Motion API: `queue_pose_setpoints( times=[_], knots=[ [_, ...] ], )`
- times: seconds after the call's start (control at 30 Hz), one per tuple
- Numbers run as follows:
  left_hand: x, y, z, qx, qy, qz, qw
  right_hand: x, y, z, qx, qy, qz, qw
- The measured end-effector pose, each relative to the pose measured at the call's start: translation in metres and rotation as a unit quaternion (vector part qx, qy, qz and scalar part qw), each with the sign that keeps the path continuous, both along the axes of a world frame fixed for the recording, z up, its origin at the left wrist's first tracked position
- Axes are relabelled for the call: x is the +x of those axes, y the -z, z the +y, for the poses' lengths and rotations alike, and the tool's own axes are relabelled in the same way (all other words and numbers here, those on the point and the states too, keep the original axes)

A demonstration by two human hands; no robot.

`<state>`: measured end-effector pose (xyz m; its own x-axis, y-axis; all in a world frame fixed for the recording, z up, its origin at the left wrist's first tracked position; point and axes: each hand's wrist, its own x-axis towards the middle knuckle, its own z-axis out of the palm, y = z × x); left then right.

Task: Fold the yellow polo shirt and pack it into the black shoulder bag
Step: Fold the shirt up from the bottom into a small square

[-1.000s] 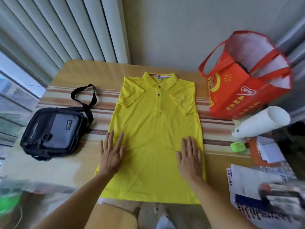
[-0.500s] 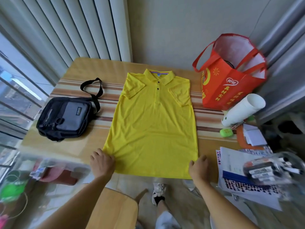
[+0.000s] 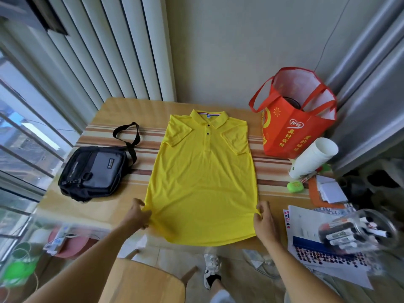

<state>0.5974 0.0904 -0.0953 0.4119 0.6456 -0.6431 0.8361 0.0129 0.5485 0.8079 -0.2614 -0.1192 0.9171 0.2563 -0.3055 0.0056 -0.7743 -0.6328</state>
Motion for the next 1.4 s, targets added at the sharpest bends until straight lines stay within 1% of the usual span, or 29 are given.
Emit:
queue_pose_setpoints(
  times=[0.07, 0.2, 0.3, 0.37, 0.47, 0.53, 0.6, 0.7, 0.77, 0.8, 0.9, 1.0, 1.07, 1.1, 1.17, 1.27, 1.4],
  knots=[
    [0.016, -0.013, 0.009, -0.015, -0.022, -0.068, 0.997, 0.021, -0.009, 0.015, 0.021, -0.021, 0.006, 1.0],
    [0.058, -0.024, 0.034, -0.072, -0.095, -0.164, 0.979, 0.071, -0.029, 0.048, 0.065, 0.017, -0.001, 0.998],
    [0.096, -0.018, 0.07, -0.107, -0.162, -0.214, 0.957, 0.111, -0.028, 0.071, 0.087, 0.017, -0.053, 0.995],
    [0.127, -0.014, 0.099, -0.097, -0.17, -0.229, 0.954, 0.143, -0.022, 0.091, 0.087, 0.018, -0.084, 0.992],
    [0.179, -0.014, 0.136, -0.063, -0.167, -0.239, 0.954, 0.192, -0.015, 0.125, 0.062, 0.002, -0.152, 0.986],
    [0.217, -0.012, 0.159, -0.05, -0.175, -0.252, 0.951, 0.228, -0.008, 0.149, 0.066, 0.001, -0.177, 0.982],
    [0.252, -0.007, 0.179, -0.041, -0.189, -0.261, 0.946, 0.264, -0.002, 0.172, 0.11, 0.033, -0.154, 0.981],
    [0.294, 0.006, 0.2, -0.046, -0.211, -0.276, 0.937, 0.308, 0.004, 0.202, 0.2, 0.141, -0.038, 0.969],
    [0.315, 0.014, 0.209, -0.047, -0.226, -0.279, 0.932, 0.331, 0.009, 0.214, 0.227, 0.166, 0.002, 0.96],
    [0.324, 0.017, 0.212, -0.045, -0.231, -0.281, 0.93, 0.342, 0.013, 0.216, 0.217, 0.153, -0.005, 0.964],
    [0.344, 0.026, 0.219, -0.039, -0.235, -0.285, 0.928, 0.36, 0.025, 0.221, 0.145, 0.098, -0.037, 0.984],
    [0.354, 0.036, 0.222, -0.035, -0.216, -0.276, 0.936, 0.36, 0.029, 0.229, 0.162, 0.074, -0.04, 0.983],
    [0.358, 0.042, 0.225, -0.027, -0.206, -0.263, 0.942, 0.362, 0.034, 0.231, 0.149, 0.065, -0.069, 0.984],
    [0.36, 0.043, 0.226, -0.019, -0.203, -0.256, 0.945, 0.362, 0.035, 0.231, 0.127, 0.065, -0.089, 0.986],
    [0.364, 0.045, 0.23, 0.0, -0.203, -0.245, 0.948, 0.367, 0.044, 0.232, 0.088, 0.091, -0.125, 0.984],
    [0.373, 0.043, 0.236, 0.021, -0.214, -0.229, 0.949, 0.377, 0.055, 0.236, 0.082, 0.147, -0.142, 0.975],
    [0.382, 0.046, 0.243, 0.047, -0.194, -0.203, 0.959, 0.384, 0.055, 0.25, 0.083, 0.175, -0.098, 0.976]
  ],
)
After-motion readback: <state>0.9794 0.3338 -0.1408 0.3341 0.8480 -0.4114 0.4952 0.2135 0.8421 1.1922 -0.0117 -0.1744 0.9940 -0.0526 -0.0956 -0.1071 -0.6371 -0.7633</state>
